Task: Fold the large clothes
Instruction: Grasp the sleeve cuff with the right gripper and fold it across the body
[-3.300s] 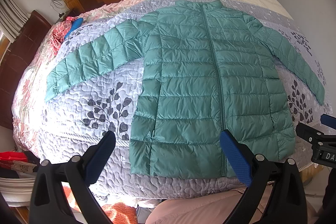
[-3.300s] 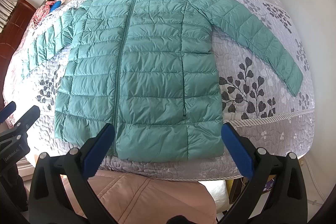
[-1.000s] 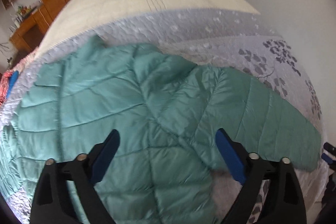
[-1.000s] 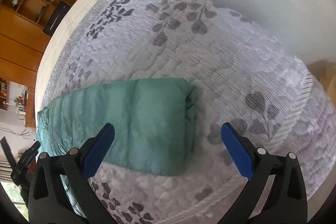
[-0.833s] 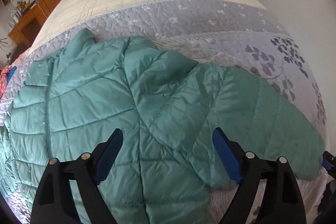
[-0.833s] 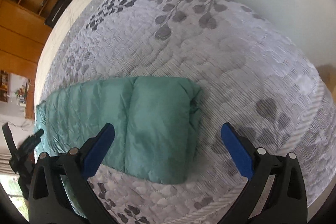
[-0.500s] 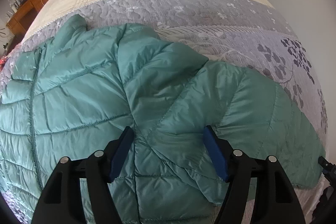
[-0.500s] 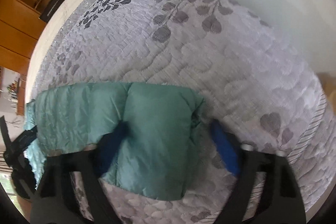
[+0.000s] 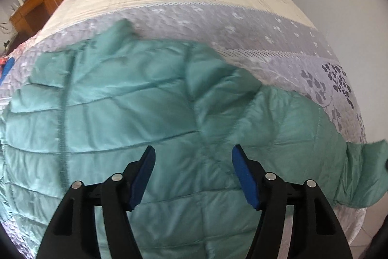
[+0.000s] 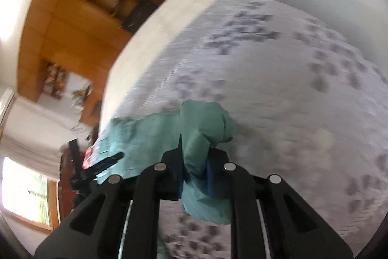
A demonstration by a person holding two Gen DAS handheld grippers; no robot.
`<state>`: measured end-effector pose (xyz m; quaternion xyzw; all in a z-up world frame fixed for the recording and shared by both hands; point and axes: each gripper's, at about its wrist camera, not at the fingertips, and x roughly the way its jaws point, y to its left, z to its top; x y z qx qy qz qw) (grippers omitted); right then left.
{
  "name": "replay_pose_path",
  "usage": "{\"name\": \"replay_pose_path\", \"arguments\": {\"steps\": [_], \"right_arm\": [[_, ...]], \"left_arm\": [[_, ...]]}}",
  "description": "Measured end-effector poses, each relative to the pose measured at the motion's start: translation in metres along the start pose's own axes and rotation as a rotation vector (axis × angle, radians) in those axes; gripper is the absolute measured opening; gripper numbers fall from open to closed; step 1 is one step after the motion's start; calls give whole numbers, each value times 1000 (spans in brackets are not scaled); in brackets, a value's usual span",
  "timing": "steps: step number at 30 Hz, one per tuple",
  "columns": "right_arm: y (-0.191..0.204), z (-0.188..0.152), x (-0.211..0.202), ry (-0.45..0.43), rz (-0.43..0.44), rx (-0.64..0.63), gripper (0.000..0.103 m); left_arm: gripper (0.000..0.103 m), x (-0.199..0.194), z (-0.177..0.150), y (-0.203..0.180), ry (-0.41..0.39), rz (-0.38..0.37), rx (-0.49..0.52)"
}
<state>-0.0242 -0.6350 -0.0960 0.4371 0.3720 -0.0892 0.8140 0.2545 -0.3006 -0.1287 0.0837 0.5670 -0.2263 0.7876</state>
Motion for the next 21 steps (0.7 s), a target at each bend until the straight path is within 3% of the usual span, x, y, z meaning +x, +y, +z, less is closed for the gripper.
{"name": "replay_pose_path", "arguments": {"steps": [5,11,15,17,19,21], "right_arm": [[61,3,53,70,-24,-131,13],[101,-16,111,163,-90,-220,13],[113,-29,143,228,-87,-246,13],[120,-34,152,258,-50,-252,20],[127,-35,155,285,53,-251,21],[129,-35,146,302,173,-245,32]], "left_arm": [[65,-8,-5,24,1,17,-26],[65,-10,-14,43,8,36,-40],[65,-10,-18,50,18,38,-49],[65,-10,-20,50,21,34,-49],[66,-11,-20,50,22,23,-51],[66,-14,-20,49,19,2,-56]]}}
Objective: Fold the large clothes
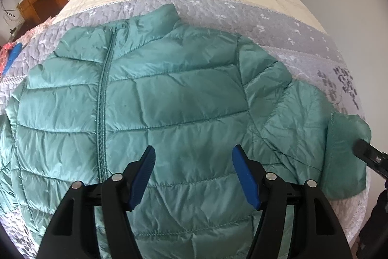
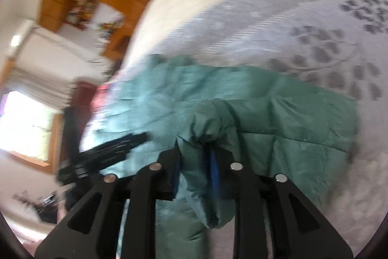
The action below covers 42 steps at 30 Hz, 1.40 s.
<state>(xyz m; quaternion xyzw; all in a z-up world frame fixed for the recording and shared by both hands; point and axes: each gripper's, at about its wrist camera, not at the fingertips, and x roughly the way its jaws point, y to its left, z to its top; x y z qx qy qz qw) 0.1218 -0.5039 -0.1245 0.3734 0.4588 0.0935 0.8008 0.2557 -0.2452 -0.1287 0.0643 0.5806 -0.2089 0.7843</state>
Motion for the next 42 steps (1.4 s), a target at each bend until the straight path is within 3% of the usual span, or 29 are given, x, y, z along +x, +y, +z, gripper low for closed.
{"name": "replay_pose_path", "arguments": {"steps": [2,4,7,11,14,17,18,19,21,22,25,29,35,42], "right_arm": [[-1,-1,-13,-14,120,12,37],[-7,-4,-36,-63,135,20,37],[-19,-7,-62,-119,17,34,37],[-54,-19,-94,-160,-233,105,37],[-78,-31,-103,-163,-284,166,37],[-90,-43,-104,-151,-323,201,37],[-92,-46,-101,-148,-329,205,37],[-93,-47,-100,-145,-333,209,37],[-98,-50,-97,-141,-335,216,37],[-98,-51,-96,-139,-336,221,37],[-99,-50,-92,-136,-334,222,37],[-92,-45,-82,-129,-305,209,37],[-67,-34,-52,-82,-209,163,37],[-24,-17,-6,-9,-116,96,37]], "left_arm": [[66,-4,-1,-3,-3,-24,-3],[67,-9,-2,-10,-2,-62,-1],[67,-15,-5,-28,-3,-117,31],[68,-15,-13,-61,34,-201,86],[68,-11,-22,-92,70,-253,139],[66,-3,-31,-117,95,-245,196],[61,1,-34,-124,104,-241,209],[43,2,-36,-128,108,-239,214],[19,4,-41,-134,121,-251,223],[11,2,-42,-133,114,-268,217],[5,-14,-40,-116,60,-307,178],[4,-49,-37,-74,-35,-292,120],[4,-95,-35,13,-146,-181,14],[4,-115,-41,104,-195,-39,-112]]}}
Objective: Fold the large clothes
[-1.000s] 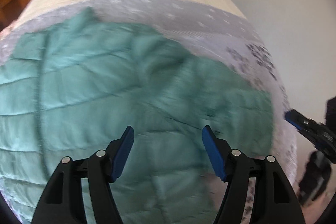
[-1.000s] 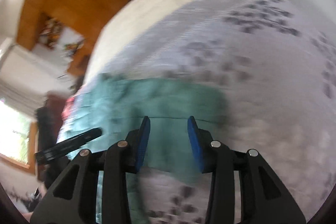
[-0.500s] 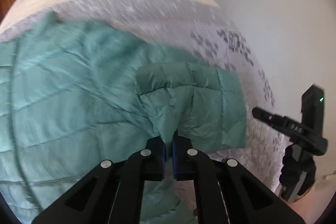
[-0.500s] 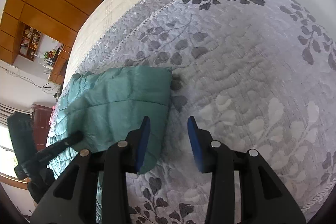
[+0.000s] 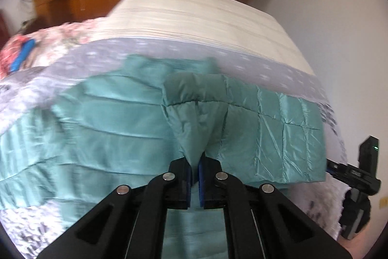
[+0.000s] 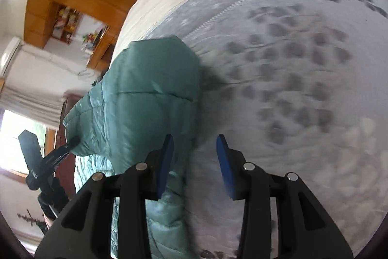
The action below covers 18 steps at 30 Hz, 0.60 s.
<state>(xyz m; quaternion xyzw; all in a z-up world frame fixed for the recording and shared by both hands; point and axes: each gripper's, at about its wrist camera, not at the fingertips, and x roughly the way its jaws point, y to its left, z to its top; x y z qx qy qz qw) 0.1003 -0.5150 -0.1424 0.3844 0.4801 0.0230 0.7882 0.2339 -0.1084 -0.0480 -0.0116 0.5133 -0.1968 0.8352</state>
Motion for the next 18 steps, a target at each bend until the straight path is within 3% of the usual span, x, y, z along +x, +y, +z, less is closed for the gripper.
{"name": "replay_pose_path", "arguments": {"steps": [5,9,13,18], "right_arm": [[35,9,30,49,11,-61,37],[53,11,53,94,-3,-95,37],[62,9,76,131,-84,-116,37],[48,4,97,176,-178,-111,37]], "left_arm": [[4,-6,0,56,-18,121,-54],[4,14,-3,88,28,180,-77],[6,51,-13,113,108,230,-102],[12,79,-28,121,145,254,-78]]}}
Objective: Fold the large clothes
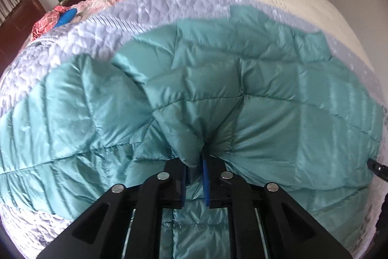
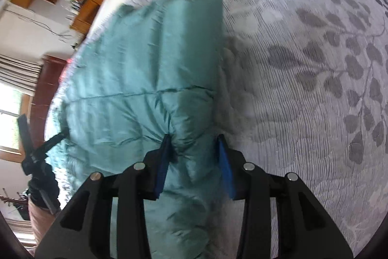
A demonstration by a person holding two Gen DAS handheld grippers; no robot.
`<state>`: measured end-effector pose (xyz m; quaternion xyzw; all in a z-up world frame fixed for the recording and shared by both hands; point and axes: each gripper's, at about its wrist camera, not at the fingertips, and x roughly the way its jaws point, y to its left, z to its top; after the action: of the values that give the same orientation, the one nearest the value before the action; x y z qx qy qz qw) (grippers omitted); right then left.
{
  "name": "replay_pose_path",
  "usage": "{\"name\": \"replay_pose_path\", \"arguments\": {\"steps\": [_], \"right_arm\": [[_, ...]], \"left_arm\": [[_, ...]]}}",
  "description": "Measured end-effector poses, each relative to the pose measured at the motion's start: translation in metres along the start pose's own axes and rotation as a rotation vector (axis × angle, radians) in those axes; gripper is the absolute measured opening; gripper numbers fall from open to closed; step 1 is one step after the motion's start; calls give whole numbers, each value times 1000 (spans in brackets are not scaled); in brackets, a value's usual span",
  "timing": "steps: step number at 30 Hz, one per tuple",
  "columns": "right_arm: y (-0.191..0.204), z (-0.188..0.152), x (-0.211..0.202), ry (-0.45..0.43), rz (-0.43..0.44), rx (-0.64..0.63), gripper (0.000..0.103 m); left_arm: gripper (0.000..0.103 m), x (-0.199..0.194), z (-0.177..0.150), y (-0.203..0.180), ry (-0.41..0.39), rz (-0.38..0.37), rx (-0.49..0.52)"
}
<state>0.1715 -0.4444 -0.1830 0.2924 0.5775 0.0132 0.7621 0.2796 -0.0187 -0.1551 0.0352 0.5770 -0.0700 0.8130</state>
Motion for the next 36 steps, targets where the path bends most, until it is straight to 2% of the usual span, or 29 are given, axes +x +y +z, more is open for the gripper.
{"name": "replay_pose_path", "arguments": {"steps": [3,5,6,8,9,10,11,13,16,20,26,36], "right_arm": [[-2,1,2,-3,0,3,36],[-1,3,0,5,-9,-1,36],[0,2,-3,8,-15,-7,37],[16,2,-10,-19,-50,-13,40],[19,1,-19,-38,-67,-19,41],[25,-1,-33,-78,-97,-31,41],[31,-2,-44,-107,-115,-43,41],[44,-6,-58,-150,-125,-69,41],[71,-3,-59,-143,-77,-124,41],[98,-2,-20,-48,-104,-163,41],[93,-7,19,23,-171,-138,38],[80,-11,32,7,-153,-142,38]], "left_arm": [[14,6,-2,-2,-9,12,29],[15,2,-1,2,-9,-5,23],[18,-2,0,6,-8,-14,11],[31,-18,-1,16,-17,-14,-21],[45,-31,1,22,-42,3,-40],[50,-40,2,26,-66,18,-51],[50,-55,2,29,-104,34,-57],[50,-76,6,25,-156,21,-46],[50,-89,7,-3,-180,-27,13],[50,-69,6,-52,-133,-78,96],[52,-13,-11,-71,1,-28,108],[53,2,-30,-77,-22,-17,149]]}}
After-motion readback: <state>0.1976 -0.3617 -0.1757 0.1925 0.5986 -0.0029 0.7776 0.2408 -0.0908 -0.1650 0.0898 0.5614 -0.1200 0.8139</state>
